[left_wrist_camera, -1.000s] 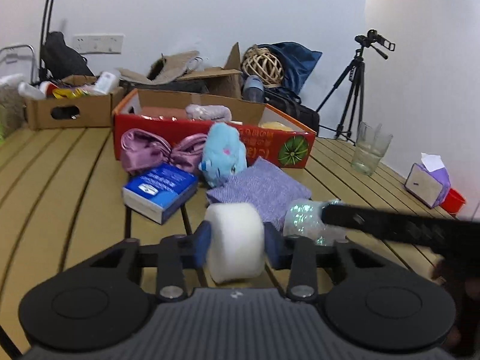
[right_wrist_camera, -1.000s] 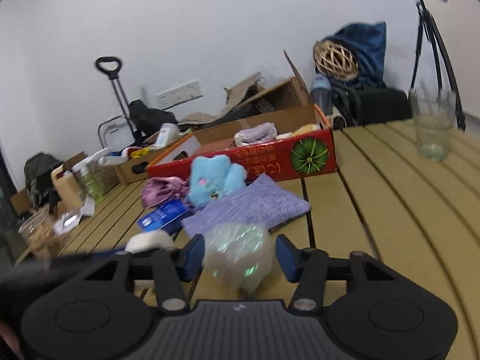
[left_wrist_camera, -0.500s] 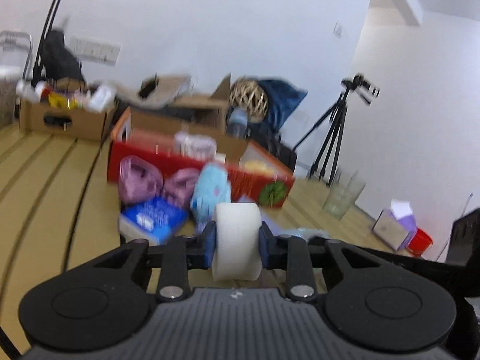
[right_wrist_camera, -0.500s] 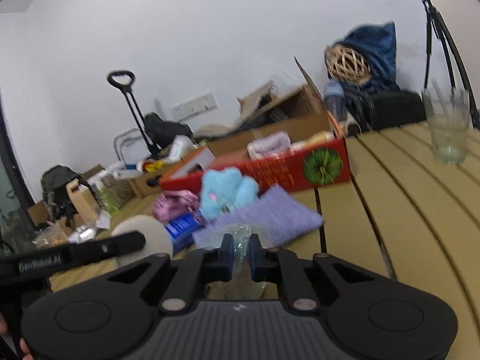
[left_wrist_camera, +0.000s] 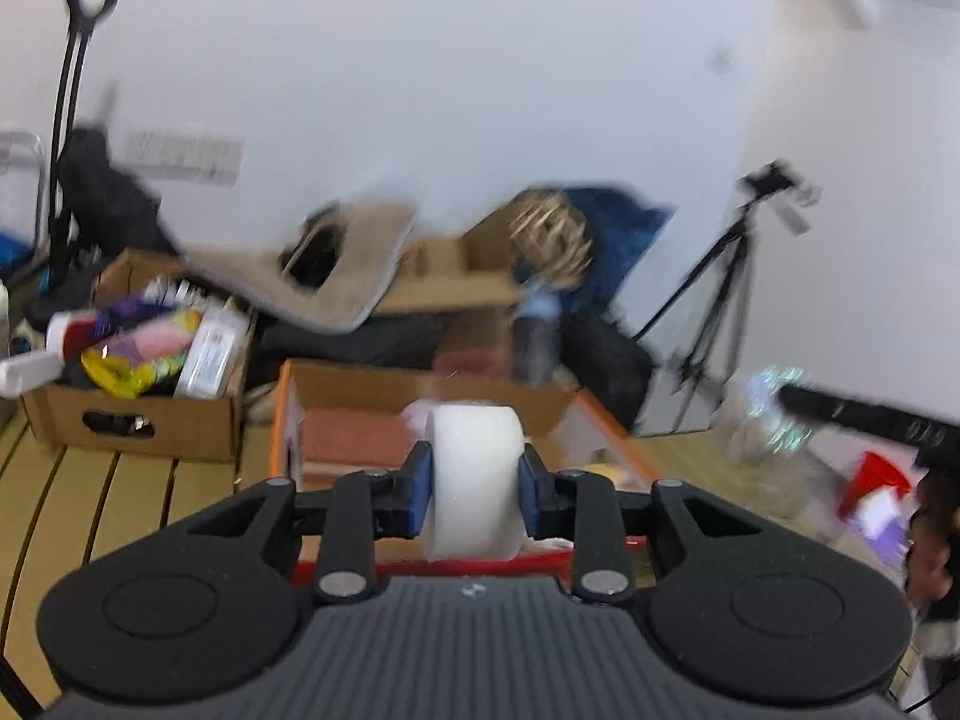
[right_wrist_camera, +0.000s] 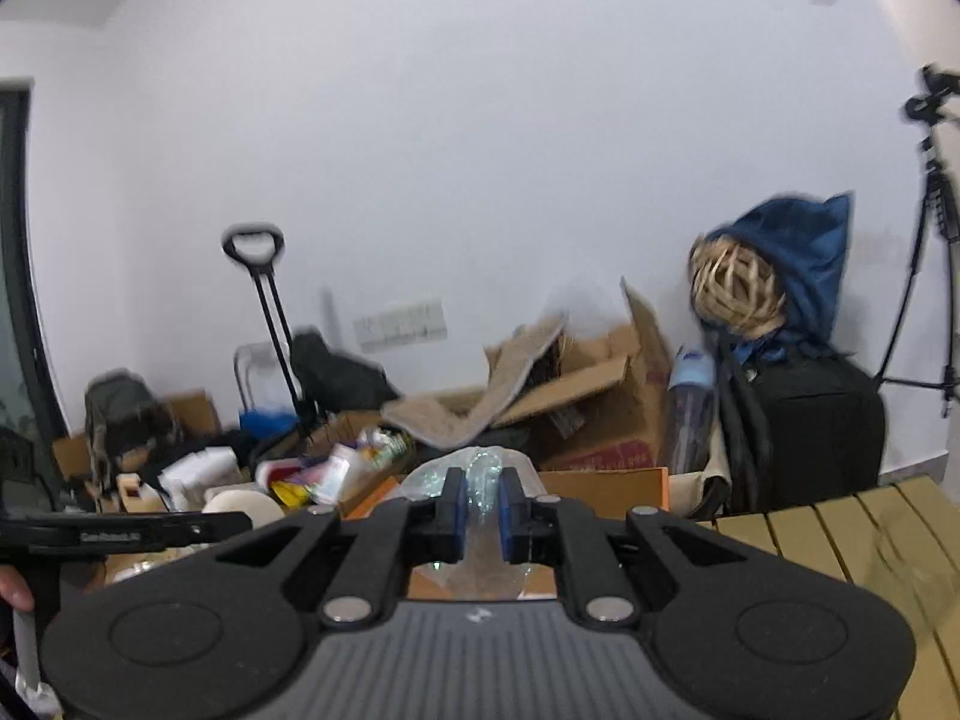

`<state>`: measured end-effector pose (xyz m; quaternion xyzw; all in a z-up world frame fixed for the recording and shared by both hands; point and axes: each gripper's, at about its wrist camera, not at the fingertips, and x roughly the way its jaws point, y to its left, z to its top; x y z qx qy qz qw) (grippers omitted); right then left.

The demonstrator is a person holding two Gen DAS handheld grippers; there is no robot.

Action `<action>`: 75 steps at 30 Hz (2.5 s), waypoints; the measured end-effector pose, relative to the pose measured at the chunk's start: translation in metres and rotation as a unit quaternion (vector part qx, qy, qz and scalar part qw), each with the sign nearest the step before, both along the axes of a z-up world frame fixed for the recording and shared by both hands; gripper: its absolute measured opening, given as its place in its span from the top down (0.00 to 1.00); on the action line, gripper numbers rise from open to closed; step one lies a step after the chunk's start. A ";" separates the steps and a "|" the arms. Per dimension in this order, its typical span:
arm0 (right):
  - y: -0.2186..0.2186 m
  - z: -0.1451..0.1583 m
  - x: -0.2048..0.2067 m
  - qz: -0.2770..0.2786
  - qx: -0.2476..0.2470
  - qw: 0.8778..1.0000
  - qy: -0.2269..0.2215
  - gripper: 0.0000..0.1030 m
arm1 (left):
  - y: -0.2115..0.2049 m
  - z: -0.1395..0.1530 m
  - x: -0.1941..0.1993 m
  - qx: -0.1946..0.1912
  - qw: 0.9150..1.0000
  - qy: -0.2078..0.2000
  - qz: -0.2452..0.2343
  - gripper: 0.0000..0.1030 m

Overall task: Organize soft objects
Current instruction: 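Carry the foam roll and sparkly ball into the box and open both grippers, then withdraw both grippers from the box back over the table, then close both grippers on the lilac fabric pouch on the table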

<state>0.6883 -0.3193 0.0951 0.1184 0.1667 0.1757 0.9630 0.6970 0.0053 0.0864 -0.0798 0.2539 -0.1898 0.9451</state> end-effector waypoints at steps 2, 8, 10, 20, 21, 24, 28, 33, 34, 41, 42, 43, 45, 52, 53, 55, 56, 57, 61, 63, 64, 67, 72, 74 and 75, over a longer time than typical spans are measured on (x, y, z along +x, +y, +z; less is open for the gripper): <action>0.002 0.001 0.044 -0.010 -0.020 0.999 0.022 0.90 | -0.004 -0.009 0.036 0.020 0.999 0.032 0.012 0.71; 0.021 -0.053 0.174 -0.056 -0.099 0.987 0.114 0.89 | -0.016 -0.047 0.125 0.109 0.988 0.102 0.028 0.70; 0.027 -0.072 0.196 -0.069 -0.126 0.981 0.128 0.88 | -0.016 -0.060 0.140 0.126 0.985 0.116 0.032 0.70; 0.024 -0.107 0.226 -0.100 -0.122 0.975 0.154 0.56 | -0.016 -0.078 0.152 0.138 0.982 0.121 0.040 0.48; 0.024 -0.103 0.224 -0.099 -0.126 0.975 0.151 0.56 | -0.015 -0.075 0.151 0.137 0.982 0.120 0.040 0.47; 0.024 -0.089 0.213 -0.098 -0.132 0.976 0.143 0.55 | -0.014 -0.061 0.141 0.135 0.984 0.112 0.042 0.47; 0.022 -0.052 0.182 -0.095 -0.134 0.978 0.125 0.55 | -0.009 -0.028 0.112 0.127 0.986 0.094 0.045 0.44; 0.017 0.006 0.115 -0.082 -0.126 0.985 0.088 0.48 | -0.001 0.025 0.042 0.113 0.992 0.047 0.040 0.42; 0.017 0.016 0.099 -0.077 -0.126 0.986 0.081 0.48 | 0.000 0.036 0.020 0.111 0.992 0.035 0.039 0.41; 0.022 0.069 -0.045 -0.042 -0.126 0.991 0.022 0.29 | 0.013 0.081 -0.126 0.096 0.993 -0.053 0.053 0.28; 0.023 0.071 -0.070 -0.037 -0.123 0.992 0.013 0.29 | 0.016 0.083 -0.149 0.093 0.992 -0.061 0.055 0.26; 0.024 0.073 -0.092 -0.032 -0.120 0.992 0.007 0.29 | 0.018 0.083 -0.171 0.089 0.992 -0.068 0.057 0.26; 0.028 0.073 -0.136 -0.022 -0.116 0.993 -0.007 0.27 | 0.026 0.081 -0.214 0.077 0.991 -0.081 0.068 0.21; 0.045 0.052 -0.294 -0.003 -0.125 0.989 -0.074 0.15 | 0.051 0.053 -0.355 0.057 0.978 -0.137 0.145 0.13; 0.047 0.046 -0.315 -0.004 -0.120 0.989 -0.080 0.13 | 0.052 0.047 -0.373 0.054 0.977 -0.144 0.150 0.10; 0.051 0.030 -0.355 -0.004 -0.113 0.989 -0.091 0.11 | 0.056 0.036 -0.413 0.058 0.973 -0.163 0.151 0.06; 0.055 0.020 -0.375 -0.002 -0.115 0.989 -0.098 0.10 | 0.057 0.030 -0.428 0.060 0.971 -0.175 0.153 0.03; 0.059 0.010 -0.393 -0.008 -0.116 0.988 -0.100 0.09 | 0.057 0.021 -0.446 0.065 0.968 -0.183 0.159 0.02; 0.073 -0.033 -0.444 -0.022 -0.131 0.987 -0.093 0.06 | 0.054 -0.010 -0.496 0.091 0.960 -0.204 0.169 0.00; 0.075 -0.055 -0.463 -0.009 -0.120 0.989 -0.090 0.06 | 0.052 -0.024 -0.506 0.096 0.964 -0.189 0.161 0.00; 0.075 -0.067 -0.469 -0.004 -0.111 0.991 -0.079 0.06 | 0.050 -0.030 -0.509 0.098 0.967 -0.179 0.155 0.00; 0.074 -0.094 -0.476 -0.013 -0.099 0.995 -0.028 0.06 | 0.046 -0.044 -0.511 0.108 0.968 -0.165 0.153 0.00; 0.072 -0.110 -0.471 -0.031 -0.093 0.995 0.008 0.06 | 0.040 -0.050 -0.501 0.109 0.971 -0.158 0.142 0.00; 0.071 -0.113 -0.467 -0.036 -0.094 0.995 0.011 0.06 | 0.039 -0.054 -0.493 0.112 0.972 -0.153 0.139 0.00; 0.069 -0.114 -0.465 -0.038 -0.093 0.995 0.014 0.06 | 0.039 -0.056 -0.489 0.112 0.973 -0.147 0.139 0.00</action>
